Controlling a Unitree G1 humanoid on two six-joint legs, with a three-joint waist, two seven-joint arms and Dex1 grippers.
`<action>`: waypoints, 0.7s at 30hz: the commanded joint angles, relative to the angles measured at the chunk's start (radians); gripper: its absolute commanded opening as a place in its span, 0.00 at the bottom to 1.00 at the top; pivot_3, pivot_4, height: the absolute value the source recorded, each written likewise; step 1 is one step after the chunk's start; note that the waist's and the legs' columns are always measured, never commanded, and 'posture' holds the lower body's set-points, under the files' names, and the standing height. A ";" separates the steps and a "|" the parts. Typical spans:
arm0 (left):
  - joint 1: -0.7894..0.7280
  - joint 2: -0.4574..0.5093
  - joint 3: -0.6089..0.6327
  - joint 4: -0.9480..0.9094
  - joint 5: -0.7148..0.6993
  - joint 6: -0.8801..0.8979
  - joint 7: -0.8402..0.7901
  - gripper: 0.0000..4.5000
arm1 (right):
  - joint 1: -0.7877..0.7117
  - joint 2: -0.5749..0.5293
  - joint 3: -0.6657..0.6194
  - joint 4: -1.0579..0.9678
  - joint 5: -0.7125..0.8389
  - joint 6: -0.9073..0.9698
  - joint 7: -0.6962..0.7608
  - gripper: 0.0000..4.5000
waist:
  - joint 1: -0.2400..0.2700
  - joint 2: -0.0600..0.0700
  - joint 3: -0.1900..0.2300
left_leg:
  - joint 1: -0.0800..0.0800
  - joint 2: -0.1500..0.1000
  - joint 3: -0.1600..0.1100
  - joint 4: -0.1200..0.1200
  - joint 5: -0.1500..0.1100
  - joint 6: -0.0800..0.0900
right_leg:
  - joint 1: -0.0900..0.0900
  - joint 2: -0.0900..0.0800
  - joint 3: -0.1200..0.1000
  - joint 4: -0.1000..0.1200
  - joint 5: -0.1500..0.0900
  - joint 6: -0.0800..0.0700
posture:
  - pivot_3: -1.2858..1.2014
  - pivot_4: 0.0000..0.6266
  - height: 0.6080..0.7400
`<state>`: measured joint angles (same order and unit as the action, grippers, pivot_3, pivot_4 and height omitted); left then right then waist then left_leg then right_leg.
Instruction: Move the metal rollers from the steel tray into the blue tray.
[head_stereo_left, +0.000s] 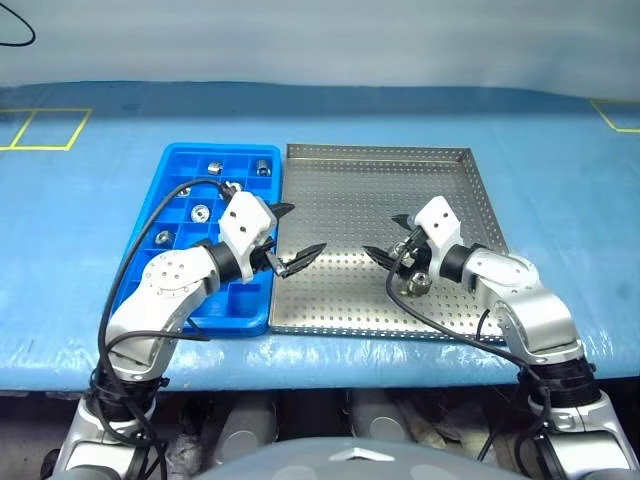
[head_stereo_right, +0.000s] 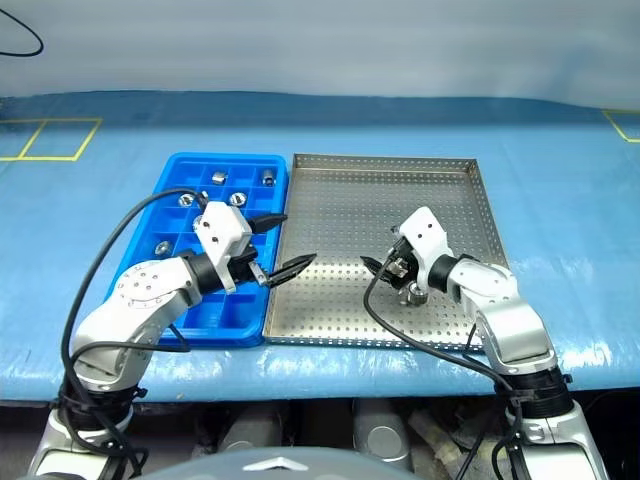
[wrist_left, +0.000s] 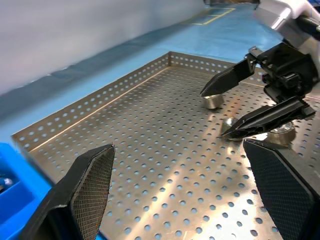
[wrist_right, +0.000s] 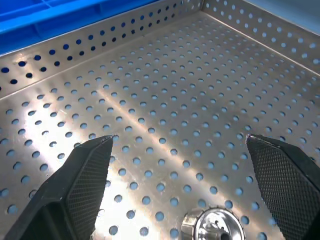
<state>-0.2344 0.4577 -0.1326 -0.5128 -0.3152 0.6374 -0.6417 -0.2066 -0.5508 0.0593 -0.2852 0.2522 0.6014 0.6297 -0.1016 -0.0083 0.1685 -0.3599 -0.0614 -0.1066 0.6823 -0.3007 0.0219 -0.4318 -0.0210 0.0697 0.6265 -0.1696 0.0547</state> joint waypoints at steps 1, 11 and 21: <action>-0.014 0.012 -0.018 -0.002 0.002 -0.043 -0.024 0.99 | 0.010 0.002 -0.023 -0.035 0.013 0.018 -0.014 1.00 | -0.007 0.000 0.000 | 0.000 0.000 0.000 0.000 0.000 0.000 | 0.000 0.000 0.000 0.000 0.000 0.000 | 0.43 0.24 1.00; 0.002 0.012 -0.065 -0.008 0.006 -0.083 -0.034 0.99 | 0.037 -0.020 -0.045 -0.014 0.000 0.035 -0.032 1.00 | -0.023 0.000 0.000 | 0.001 0.000 0.000 0.000 0.000 0.001 | 0.001 0.001 0.000 0.000 0.000 0.000 | 0.43 0.24 1.00; 0.003 0.013 -0.075 0.012 0.013 -0.102 -0.033 0.99 | 0.188 -0.098 -0.122 -0.180 0.032 0.101 -0.024 1.00 | -0.025 0.000 0.000 | 0.001 0.001 0.001 0.001 -0.001 0.001 | 0.001 0.001 0.001 -0.001 -0.003 0.006 | 0.42 0.24 1.00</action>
<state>-0.2236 0.4729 -0.2076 -0.4971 -0.3116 0.5580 -0.6764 -0.0225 -0.6443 -0.0288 -0.4196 0.2648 0.6939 0.6055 -0.1268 -0.0083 0.1685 -0.3586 -0.0607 -0.1058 0.6830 -0.3013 0.0231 -0.4301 -0.0198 0.0703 0.6260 -0.1726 0.0605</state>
